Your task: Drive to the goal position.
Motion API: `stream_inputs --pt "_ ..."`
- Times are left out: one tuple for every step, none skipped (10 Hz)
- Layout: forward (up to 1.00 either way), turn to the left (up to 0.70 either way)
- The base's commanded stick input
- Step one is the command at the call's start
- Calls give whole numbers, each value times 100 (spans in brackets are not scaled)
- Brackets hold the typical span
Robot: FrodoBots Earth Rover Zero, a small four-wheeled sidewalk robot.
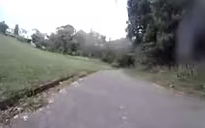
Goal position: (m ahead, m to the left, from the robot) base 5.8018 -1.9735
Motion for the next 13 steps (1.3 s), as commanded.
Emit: stream_inputs --pt "100 0" --pt "100 0" --pt "100 0" --pt "100 0" --pt "100 0" --pt "100 0" --pt "100 0" --pt "100 0" --pt "100 0" --pt "100 0" --pt "100 0" --pt "100 0" --pt "100 0"
